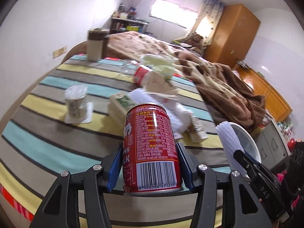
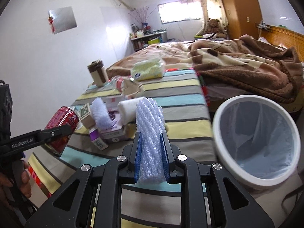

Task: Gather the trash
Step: 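Lift and carry the can and foam sleeve over the white trash bin with both tools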

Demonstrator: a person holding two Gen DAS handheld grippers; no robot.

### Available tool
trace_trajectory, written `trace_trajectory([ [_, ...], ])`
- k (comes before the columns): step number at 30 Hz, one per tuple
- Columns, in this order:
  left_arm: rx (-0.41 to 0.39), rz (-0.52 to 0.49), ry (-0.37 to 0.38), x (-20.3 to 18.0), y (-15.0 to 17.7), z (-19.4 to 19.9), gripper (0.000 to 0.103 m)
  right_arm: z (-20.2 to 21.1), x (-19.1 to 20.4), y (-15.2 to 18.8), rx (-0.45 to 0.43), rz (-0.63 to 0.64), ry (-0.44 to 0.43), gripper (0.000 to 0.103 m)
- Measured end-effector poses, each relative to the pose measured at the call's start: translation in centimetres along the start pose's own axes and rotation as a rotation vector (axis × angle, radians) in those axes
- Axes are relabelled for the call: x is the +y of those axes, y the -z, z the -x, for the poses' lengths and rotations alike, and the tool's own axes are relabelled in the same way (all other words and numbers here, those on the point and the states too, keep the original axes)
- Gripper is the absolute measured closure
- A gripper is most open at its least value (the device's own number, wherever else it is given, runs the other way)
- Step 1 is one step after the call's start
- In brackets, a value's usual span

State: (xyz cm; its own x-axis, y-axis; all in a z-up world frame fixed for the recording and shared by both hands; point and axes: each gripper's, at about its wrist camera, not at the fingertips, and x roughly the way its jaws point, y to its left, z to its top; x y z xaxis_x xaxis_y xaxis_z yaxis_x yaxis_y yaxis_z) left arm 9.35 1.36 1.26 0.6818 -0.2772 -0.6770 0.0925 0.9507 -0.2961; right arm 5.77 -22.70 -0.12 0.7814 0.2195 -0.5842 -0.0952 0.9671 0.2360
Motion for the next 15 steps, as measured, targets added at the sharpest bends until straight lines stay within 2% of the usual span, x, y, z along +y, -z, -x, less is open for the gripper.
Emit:
trace_trajectory([
  [9,0.006,-0.125,0.111,-7.2,-0.5,-1.0,0.048,2.1,-3.9,-0.7,-0.049,-0.059,0.090,0.083],
  [15,0.042,-0.197,0.188,-12.4,-0.5,-3.1,0.048,2.7,-7.2,-1.1,-0.059,-0.104,0.166,0.083],
])
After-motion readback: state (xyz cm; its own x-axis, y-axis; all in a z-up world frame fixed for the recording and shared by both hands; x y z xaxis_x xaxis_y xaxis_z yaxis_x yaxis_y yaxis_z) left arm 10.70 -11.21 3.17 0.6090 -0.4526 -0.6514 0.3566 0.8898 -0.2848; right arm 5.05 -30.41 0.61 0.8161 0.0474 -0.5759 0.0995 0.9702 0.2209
